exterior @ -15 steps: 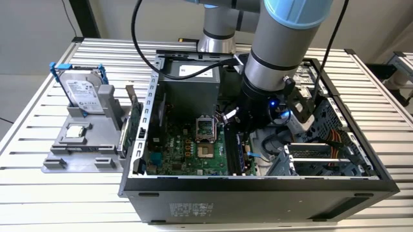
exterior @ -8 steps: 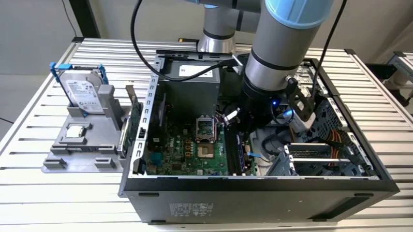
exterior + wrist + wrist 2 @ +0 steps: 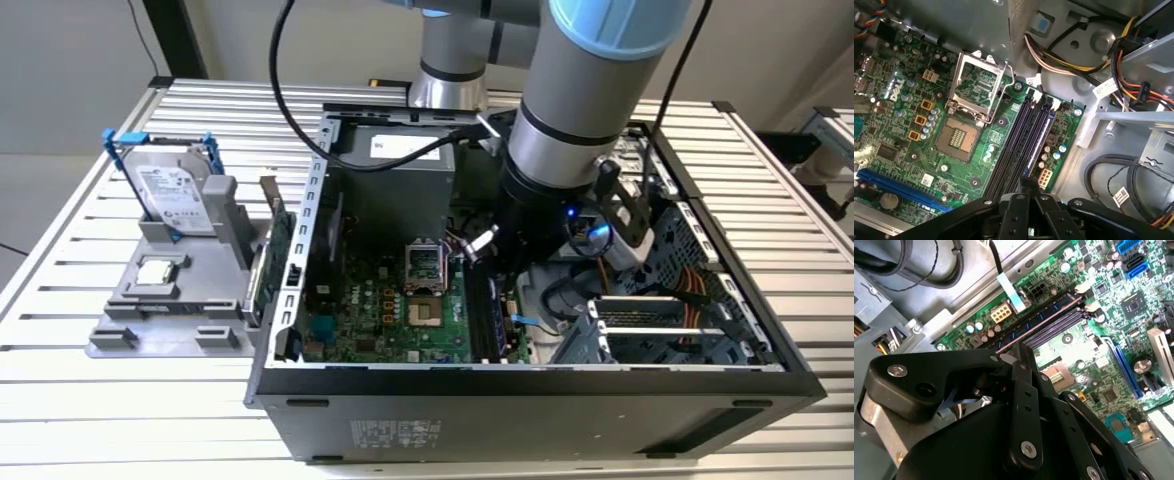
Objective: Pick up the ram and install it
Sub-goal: 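Press down the ram until it locks into place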
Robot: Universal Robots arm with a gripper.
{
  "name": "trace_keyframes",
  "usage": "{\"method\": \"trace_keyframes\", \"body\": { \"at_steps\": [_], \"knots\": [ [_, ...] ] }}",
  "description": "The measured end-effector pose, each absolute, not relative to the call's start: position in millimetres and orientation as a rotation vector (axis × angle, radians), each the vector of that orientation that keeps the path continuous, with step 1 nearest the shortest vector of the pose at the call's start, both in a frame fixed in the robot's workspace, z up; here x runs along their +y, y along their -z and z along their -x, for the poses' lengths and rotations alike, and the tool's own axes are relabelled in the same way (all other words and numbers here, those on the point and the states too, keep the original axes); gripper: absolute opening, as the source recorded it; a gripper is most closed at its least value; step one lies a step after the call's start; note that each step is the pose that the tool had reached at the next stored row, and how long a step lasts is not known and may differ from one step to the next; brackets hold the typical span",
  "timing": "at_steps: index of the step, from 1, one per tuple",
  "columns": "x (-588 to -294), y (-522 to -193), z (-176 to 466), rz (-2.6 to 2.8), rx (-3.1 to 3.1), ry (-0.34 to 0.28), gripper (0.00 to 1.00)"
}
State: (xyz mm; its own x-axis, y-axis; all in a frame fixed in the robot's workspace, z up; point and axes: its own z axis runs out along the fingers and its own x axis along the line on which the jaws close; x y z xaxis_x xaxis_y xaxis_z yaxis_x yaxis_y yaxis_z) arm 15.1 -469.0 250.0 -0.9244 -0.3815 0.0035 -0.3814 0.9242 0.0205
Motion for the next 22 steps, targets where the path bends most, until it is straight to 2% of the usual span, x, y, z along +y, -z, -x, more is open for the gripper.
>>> {"method": "trace_keyframes", "body": {
  "at_steps": [22],
  "knots": [
    [-468.8, -250.0, -15.2, -0.840, -3.017, 0.030, 0.00]
  ]
}}
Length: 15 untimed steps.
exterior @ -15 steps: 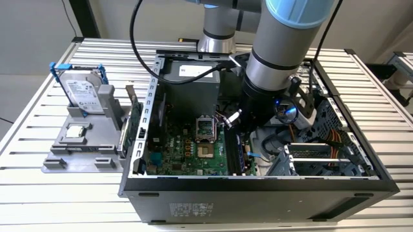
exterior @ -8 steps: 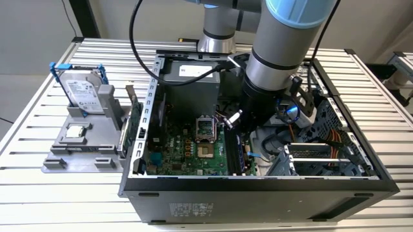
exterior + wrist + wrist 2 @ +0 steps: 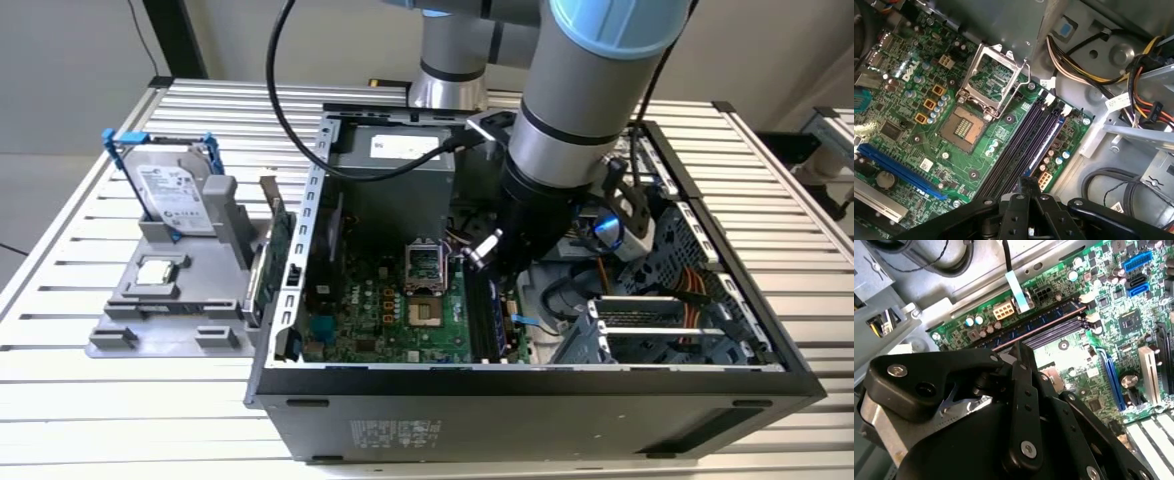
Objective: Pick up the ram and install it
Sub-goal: 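Press down the ram until it locks into place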
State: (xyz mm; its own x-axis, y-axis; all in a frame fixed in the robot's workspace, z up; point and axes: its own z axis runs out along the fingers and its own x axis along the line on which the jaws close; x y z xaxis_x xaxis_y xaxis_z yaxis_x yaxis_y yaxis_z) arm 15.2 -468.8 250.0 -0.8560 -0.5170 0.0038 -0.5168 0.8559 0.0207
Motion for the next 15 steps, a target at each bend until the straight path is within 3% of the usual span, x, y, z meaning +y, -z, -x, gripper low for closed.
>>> {"method": "trace_keyframes", "body": {
  "at_steps": [15],
  "knots": [
    [-468.8, -249.9, -15.2, -0.979, -2.974, 0.029, 0.00]
  ]
}}
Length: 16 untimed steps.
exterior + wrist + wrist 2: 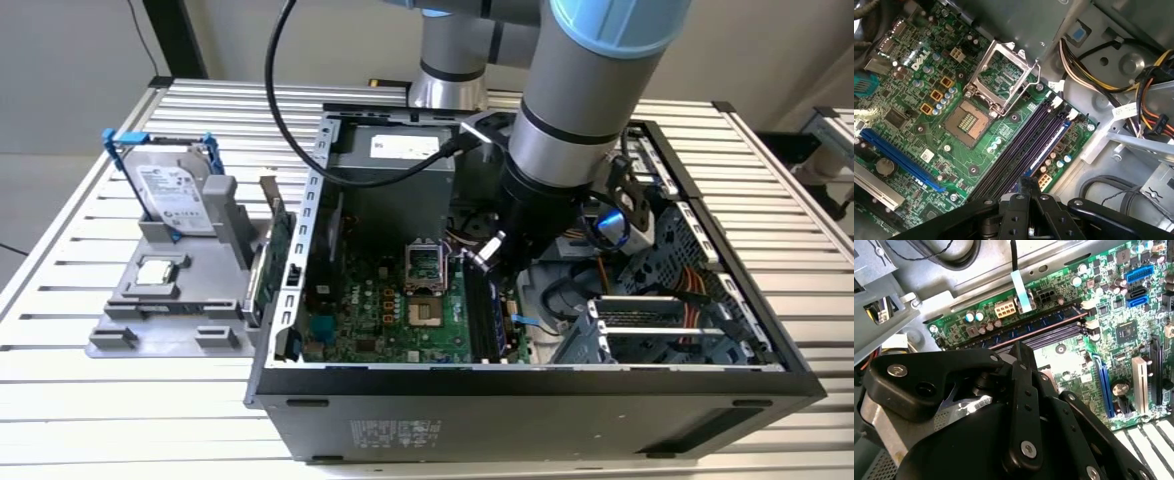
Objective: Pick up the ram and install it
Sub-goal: 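Press down the ram until it locks into place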
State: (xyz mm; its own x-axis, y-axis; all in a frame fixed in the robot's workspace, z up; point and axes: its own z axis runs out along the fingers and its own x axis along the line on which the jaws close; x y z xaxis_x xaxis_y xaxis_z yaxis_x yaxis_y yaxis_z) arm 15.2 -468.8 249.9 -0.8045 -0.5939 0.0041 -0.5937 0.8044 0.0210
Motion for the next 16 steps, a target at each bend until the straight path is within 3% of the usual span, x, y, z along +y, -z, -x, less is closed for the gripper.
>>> {"method": "trace_keyframes", "body": {
  "at_steps": [16],
  "knots": [
    [-468.8, -250.0, -15.3, -1.121, -2.921, 0.029, 0.00]
  ]
}}
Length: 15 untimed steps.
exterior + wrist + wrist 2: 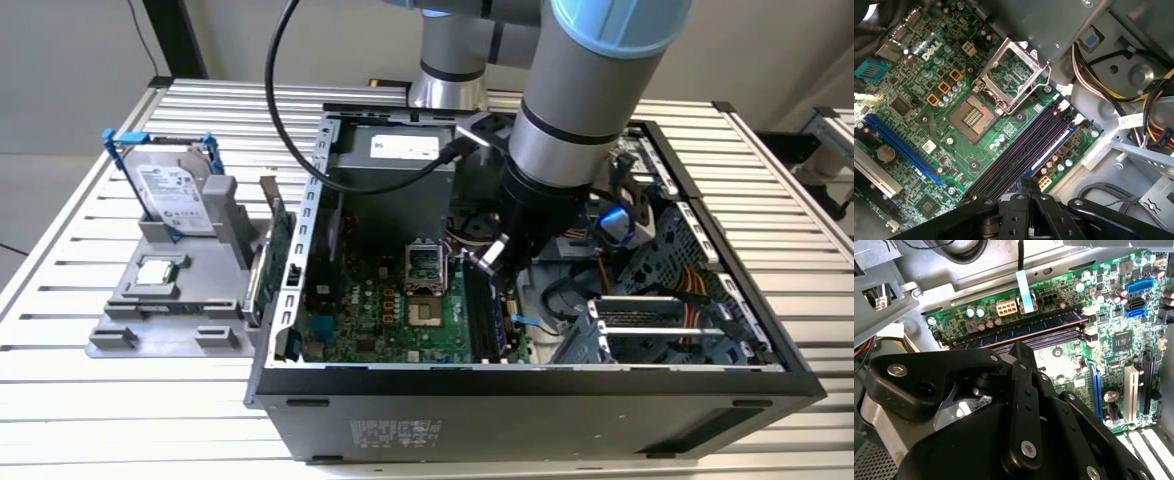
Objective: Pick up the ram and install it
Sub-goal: 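Press down the ram until it locks into place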
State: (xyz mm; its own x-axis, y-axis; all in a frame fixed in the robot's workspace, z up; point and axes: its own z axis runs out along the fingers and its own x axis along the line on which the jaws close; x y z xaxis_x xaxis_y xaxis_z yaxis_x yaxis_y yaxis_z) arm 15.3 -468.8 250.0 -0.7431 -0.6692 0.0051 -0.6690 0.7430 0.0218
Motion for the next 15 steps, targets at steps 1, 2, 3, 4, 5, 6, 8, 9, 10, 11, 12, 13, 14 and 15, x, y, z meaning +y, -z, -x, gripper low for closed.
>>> {"method": "trace_keyframes", "body": {
  "at_steps": [1, 2, 3, 4, 5, 6, 8, 9, 10, 11, 12, 13, 14, 15],
  "knots": [
    [-468.8, -249.9, -15.2, -1.132, -2.917, 0.029, 0.00],
    [-468.8, -250.0, -15.3, -1.141, -2.913, 0.029, 0.00],
    [-468.8, -249.9, -15.3, -1.150, -2.910, 0.029, 0.00],
    [-468.8, -250.0, -15.3, -1.158, -2.906, 0.029, 0.00],
    [-468.8, -249.9, -15.3, -1.166, -2.903, 0.029, 0.00],
    [-468.8, -249.9, -15.2, -1.173, -2.900, 0.029, 0.00],
    [-468.8, -249.9, -15.3, -1.189, -2.893, 0.029, 0.00],
    [-468.8, -249.9, -15.3, -1.197, -2.890, 0.029, 0.00],
    [-468.8, -249.9, -15.3, -1.203, -2.887, 0.029, 0.00],
    [-468.8, -249.9, -15.3, -1.210, -2.885, 0.029, 0.00],
    [-468.8, -250.0, -15.3, -1.218, -2.881, 0.028, 0.00],
    [-468.8, -249.9, -15.3, -1.225, -2.878, 0.028, 0.00],
    [-468.8, -250.0, -15.3, -1.234, -2.874, 0.028, 0.00],
    [-468.8, -249.9, -15.3, -1.245, -2.869, 0.028, 0.00]
  ]
}}
